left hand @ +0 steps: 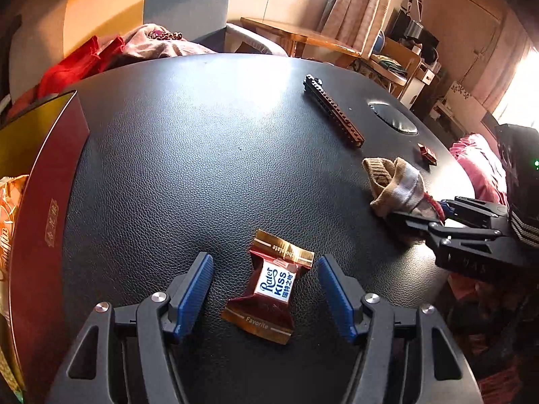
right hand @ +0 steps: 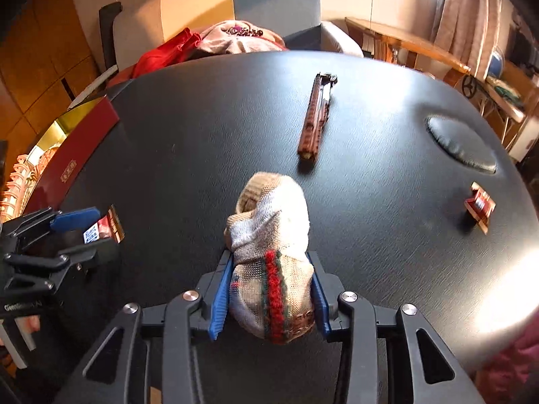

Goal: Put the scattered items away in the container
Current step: 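Grasp the red Kiss chocolate with the left gripper while the right gripper holds the sock, then carry chocolate and sock over the gold box and open both grippers, then move both tools back to the table toward the brown brick strip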

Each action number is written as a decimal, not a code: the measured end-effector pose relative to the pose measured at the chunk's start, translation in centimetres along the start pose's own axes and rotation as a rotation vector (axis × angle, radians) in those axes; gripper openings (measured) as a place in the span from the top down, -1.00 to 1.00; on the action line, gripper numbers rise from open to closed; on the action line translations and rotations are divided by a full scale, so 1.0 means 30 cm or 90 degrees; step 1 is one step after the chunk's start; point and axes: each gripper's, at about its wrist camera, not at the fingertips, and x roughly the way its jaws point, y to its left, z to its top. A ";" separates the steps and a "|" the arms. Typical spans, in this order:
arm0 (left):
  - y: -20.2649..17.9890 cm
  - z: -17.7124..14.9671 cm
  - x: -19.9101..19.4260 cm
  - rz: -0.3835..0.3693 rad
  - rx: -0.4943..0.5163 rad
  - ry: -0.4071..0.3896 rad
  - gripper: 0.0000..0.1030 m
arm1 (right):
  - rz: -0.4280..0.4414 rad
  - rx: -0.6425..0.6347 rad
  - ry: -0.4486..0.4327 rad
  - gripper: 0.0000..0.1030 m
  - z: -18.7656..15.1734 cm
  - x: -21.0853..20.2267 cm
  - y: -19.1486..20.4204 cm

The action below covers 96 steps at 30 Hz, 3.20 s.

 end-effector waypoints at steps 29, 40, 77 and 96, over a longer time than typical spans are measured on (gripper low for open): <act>0.034 -0.009 -0.203 0.074 -0.012 -0.088 0.54 | 0.059 0.027 -0.055 0.36 -0.010 -0.057 0.136; 0.245 -0.040 -0.430 0.159 -0.111 -0.168 0.54 | 0.180 -0.065 -0.100 0.36 0.168 -0.117 0.447; 0.650 -0.116 -0.553 0.296 -0.272 -0.186 0.04 | 0.320 -0.068 -0.059 -0.87 0.308 0.007 0.822; 0.084 0.146 -0.327 0.069 -0.033 -0.128 -0.12 | 0.066 0.222 -0.123 -1.00 0.048 -0.142 -0.062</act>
